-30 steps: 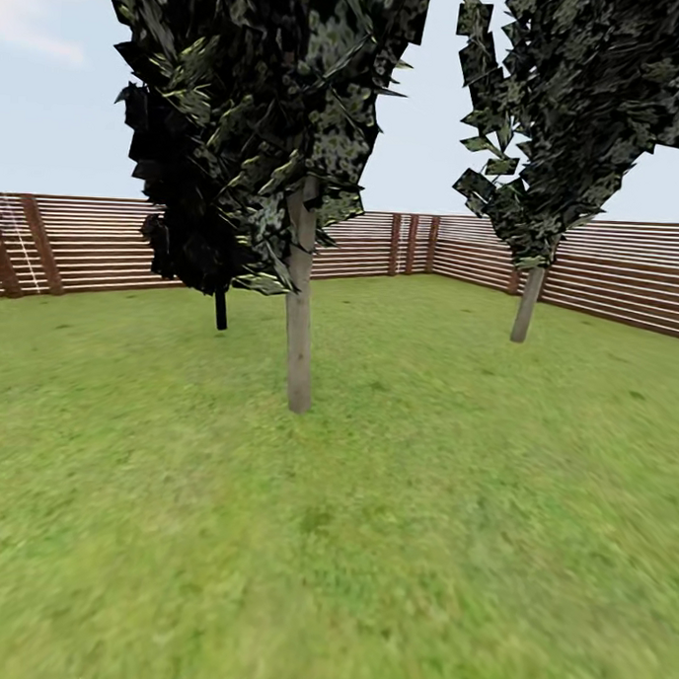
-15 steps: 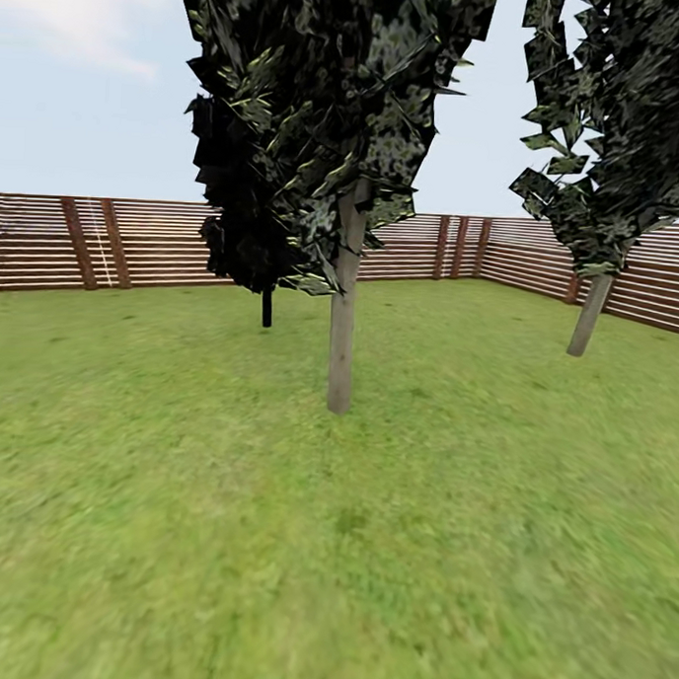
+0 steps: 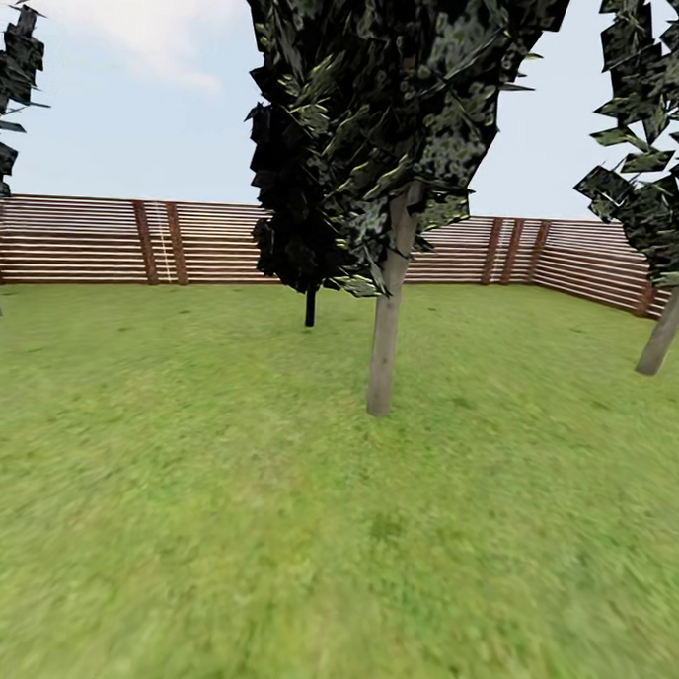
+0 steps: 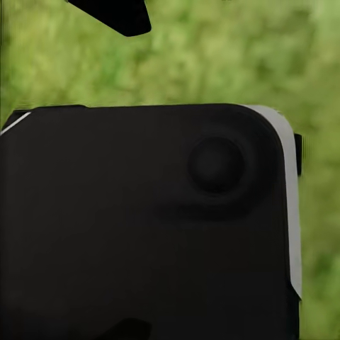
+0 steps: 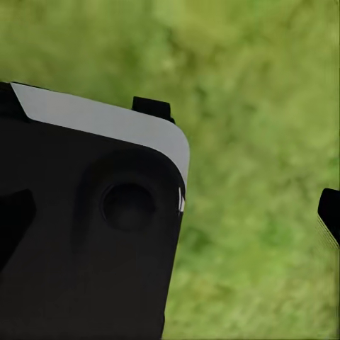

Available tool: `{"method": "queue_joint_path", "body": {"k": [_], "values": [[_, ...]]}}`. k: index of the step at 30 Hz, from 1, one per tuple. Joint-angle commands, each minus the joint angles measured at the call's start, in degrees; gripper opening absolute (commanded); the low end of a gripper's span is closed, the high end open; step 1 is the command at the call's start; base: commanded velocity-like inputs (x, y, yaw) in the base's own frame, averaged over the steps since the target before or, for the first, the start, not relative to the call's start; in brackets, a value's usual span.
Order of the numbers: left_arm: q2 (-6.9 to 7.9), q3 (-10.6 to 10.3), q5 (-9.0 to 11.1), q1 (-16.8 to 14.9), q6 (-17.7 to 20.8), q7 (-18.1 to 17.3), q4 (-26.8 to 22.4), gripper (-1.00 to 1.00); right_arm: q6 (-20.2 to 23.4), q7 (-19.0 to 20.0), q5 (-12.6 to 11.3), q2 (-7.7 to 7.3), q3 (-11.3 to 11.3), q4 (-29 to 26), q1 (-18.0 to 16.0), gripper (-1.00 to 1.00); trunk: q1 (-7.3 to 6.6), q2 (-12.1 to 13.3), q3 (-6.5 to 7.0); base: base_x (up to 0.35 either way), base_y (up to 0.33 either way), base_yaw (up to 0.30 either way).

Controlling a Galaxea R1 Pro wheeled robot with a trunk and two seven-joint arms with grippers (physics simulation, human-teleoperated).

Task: Take the three Easter eggs out of the wicker basket on the lawn in the garden, then place them on the lawn next to a single tree (choose any tree) so that all three eggs are next to the same tree and none are left in the basket.

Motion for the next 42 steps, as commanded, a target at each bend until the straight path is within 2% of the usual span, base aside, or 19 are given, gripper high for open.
{"method": "queue_joint_path", "body": {"k": [1, 42], "values": [[0.03, 0.02, 0.12, 0.03, -0.08, -0.02, -0.09, 1.00, -0.09, -0.31, 0.28, 0.02, 0.41, 0.07, -0.04, 1.00, 0.00, -0.02, -0.05, 0.000, 0.000, 0.300], [-0.10, -0.01, 0.14, 0.03, -0.09, -0.02, -0.09, 1.00, -0.07, -0.31, 0.28, -0.01, 0.34, 0.07, -0.04, 1.00, 0.00, -0.02, -0.05, 0.000, 0.000, 0.300]]}}
